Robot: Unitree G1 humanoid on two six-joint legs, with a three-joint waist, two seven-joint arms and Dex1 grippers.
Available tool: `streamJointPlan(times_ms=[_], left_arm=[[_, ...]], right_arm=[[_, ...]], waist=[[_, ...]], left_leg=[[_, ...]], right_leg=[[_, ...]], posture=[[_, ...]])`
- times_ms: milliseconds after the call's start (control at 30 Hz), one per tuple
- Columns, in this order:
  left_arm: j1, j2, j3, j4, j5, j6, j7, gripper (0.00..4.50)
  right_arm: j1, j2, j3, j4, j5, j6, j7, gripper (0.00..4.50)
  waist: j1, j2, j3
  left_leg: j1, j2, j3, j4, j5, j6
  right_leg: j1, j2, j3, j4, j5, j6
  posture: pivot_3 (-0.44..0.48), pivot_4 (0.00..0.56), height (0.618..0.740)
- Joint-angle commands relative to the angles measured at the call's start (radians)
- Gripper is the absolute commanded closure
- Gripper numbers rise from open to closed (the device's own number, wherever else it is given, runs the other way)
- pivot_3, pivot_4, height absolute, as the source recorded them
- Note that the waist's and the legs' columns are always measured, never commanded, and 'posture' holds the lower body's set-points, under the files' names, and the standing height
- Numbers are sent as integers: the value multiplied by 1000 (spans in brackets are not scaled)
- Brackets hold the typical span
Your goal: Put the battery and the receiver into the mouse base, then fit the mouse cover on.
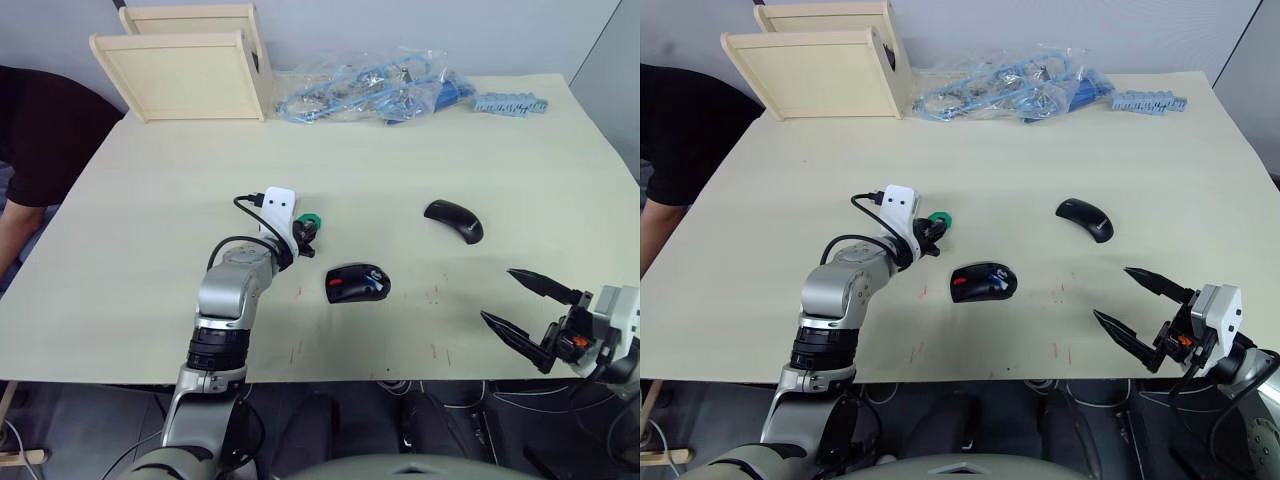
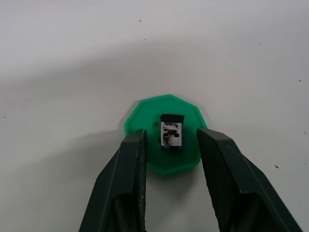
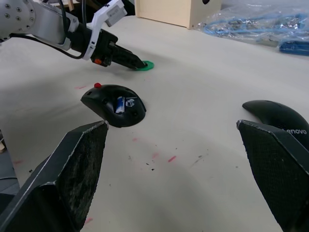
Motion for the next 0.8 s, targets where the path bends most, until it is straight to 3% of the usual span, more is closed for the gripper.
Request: streamJointPlan(times_ms=[33, 500, 633, 800], left_arm=[[-7, 6, -1, -9, 5, 8, 3, 4387], [2, 14, 29, -58, -26, -36, -30, 4387], [17, 57, 33, -101, -55, -24, -89, 4387], [56, 221, 3, -196, -146, -49, -328, 4387]], right_arm=[[3, -4, -14, -40, 9, -3, -8, 0], [-10, -13, -12, -46, 12, 16, -22, 0], [-14, -18, -16, -52, 19, 33, -23, 0], [-24, -31, -11, -88, 41, 71, -32, 0]], waist=[[0, 0, 0], [0, 0, 0], [0, 0, 0], [-3, 0, 0]], left_leg=[[0, 0, 0, 0, 0, 0], [0, 0, 0, 0, 0, 0], [0, 0, 0, 0, 0, 0], [0, 1, 0, 0, 0, 0]], right_leg=[[0, 0, 0, 0, 0, 0], [0, 0, 0, 0, 0, 0], [0, 0, 0, 0, 0, 0], [-1, 0, 0, 0, 0, 0]], posture=[[0, 150, 740], [0, 150, 740], [0, 150, 740], [0, 150, 740]])
